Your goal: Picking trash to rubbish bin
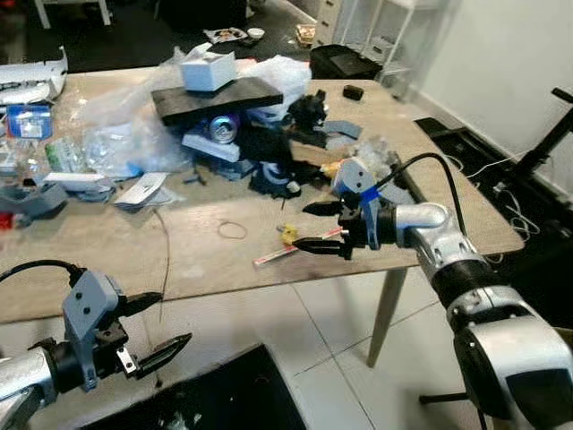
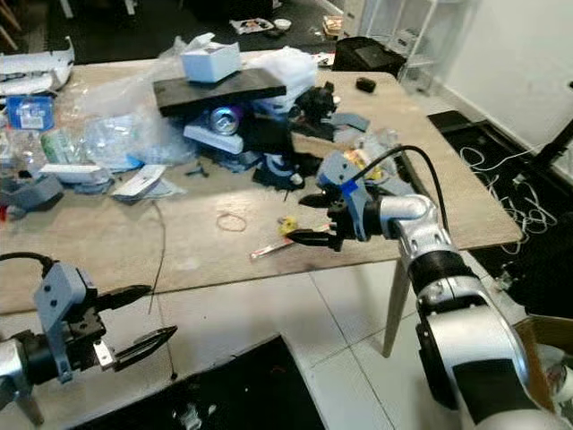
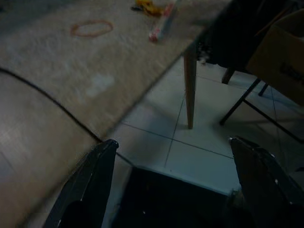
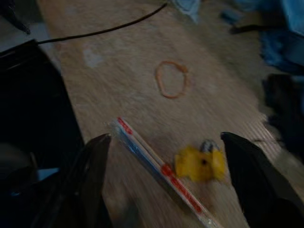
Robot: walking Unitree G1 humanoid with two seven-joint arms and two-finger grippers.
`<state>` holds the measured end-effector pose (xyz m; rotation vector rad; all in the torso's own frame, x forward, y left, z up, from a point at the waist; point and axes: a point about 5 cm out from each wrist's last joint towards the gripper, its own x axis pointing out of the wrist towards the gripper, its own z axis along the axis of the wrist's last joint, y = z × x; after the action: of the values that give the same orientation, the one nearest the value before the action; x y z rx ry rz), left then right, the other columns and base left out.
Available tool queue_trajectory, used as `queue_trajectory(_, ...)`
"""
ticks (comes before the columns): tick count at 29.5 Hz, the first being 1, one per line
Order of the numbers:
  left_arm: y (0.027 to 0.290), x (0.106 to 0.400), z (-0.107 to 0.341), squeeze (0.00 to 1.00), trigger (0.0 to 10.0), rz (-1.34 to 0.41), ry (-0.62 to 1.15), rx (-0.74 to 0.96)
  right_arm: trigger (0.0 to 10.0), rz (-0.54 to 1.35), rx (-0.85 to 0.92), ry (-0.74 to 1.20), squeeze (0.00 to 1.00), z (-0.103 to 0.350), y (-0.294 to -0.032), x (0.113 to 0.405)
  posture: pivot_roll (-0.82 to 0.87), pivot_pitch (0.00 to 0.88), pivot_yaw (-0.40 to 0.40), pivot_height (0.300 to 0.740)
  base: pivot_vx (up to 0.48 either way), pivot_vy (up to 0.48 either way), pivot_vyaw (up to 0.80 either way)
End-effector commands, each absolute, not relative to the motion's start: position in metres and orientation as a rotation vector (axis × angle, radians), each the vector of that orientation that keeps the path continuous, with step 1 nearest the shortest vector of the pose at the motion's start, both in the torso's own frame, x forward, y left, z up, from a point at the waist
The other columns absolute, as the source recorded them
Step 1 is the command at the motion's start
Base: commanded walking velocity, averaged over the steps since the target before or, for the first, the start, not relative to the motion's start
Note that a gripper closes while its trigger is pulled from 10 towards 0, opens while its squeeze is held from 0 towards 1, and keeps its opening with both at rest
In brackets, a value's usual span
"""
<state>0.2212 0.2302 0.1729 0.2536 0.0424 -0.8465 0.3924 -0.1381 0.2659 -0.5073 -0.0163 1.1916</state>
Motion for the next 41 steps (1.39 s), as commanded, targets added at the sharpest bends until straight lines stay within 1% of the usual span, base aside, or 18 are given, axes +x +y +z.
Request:
queue_trajectory(1,0.227,0.216,0.174,0.0,10.0,-0.844,0.034,0.227,10.0,1.211,-0.531,0.029,1.0,0.262,-0.142,0.392,0.07,0.329,-0.112,0.74,0.0,0.0,0.0)
queue_trajectory(3,0.227,0.214,0.175,0.0,10.0,-0.84,0.033,0.222,10.0,1.219,-0.539,0.044,1.0,0.261,-0.143,0.392,0.07,0.332,-0.111,0.74,0.0,0.0,0.0)
queue_trajectory(4,0.226,0.214,0.177,0.0,10.0,-0.84,0.03,0.22,10.0,1.237,-0.558,0.076,0.65,0.261,-0.147,0.391,0.08,0.334,-0.11,0.74,0.0,0.0,0.0)
queue_trajectory(5,0.226,0.213,0.178,0.0,10.0,-0.839,0.029,0.219,10.0,1.252,-0.57,0.098,0.65,0.261,-0.149,0.39,0.08,0.334,-0.11,0.74,0.0,0.0,0.0)
queue_trajectory(6,0.226,0.212,0.18,0.0,10.0,-0.842,0.026,0.22,10.0,1.268,-0.585,0.14,0.0,0.262,-0.154,0.389,0.08,0.339,-0.108,0.74,0.0,0.0,0.0)
queue_trajectory(9,0.225,0.211,0.184,0.0,10.0,-0.851,0.019,0.224,10.0,1.25,-0.64,0.21,0.0,0.267,-0.167,0.388,0.08,0.342,-0.108,0.74,0.0,0.0,0.0)
queue_trajectory(11,0.223,0.211,0.187,0.0,10.0,-0.855,0.012,0.224,10.0,1.197,-0.71,0.248,0.0,0.267,-0.176,0.389,0.08,0.348,-0.108,0.74,0.0,0.0,0.0)
queue_trajectory(14,0.222,0.209,0.19,0.0,10.0,-0.861,0.006,0.221,10.0,1.148,-0.756,0.285,0.0,0.265,-0.182,0.391,0.08,0.36,-0.103,0.74,0.0,0.0,0.0)
queue_trajectory(21,0.219,0.209,0.193,0.0,10.0,-0.864,-0.001,0.223,10.0,1.11,-0.783,0.309,0.0,0.257,-0.183,0.392,0.09,0.384,-0.105,0.74,0.0,0.0,0.0)
queue_trajectory(25,0.214,0.21,0.208,0.0,10.0,-0.875,-0.053,0.242,10.0,1.043,-0.801,0.335,0.0,0.246,-0.187,0.394,0.1,0.396,-0.11,0.74,0.0,0.0,0.0)
queue_trajectory(28,0.213,0.208,0.214,0.0,10.0,-0.884,-0.071,0.243,10.0,1.02,-0.802,0.332,0.0,0.244,-0.189,0.394,0.1,0.401,-0.1,0.74,0.0,0.0,0.0)
queue_trajectory(33,0.213,0.207,0.219,0.0,10.0,-0.9,-0.077,0.246,10.0,1.009,-0.803,0.324,0.0,0.246,-0.189,0.395,0.11,0.404,-0.097,0.74,0.0,0.0,0.0)
queue_trajectory(41,0.206,0.203,0.222,0.0,10.0,-0.937,-0.073,0.243,10.0,1.026,-0.869,0.291,0.0,0.267,-0.183,0.397,0.11,0.423,-0.1,0.74,0.0,0.0,0.0)
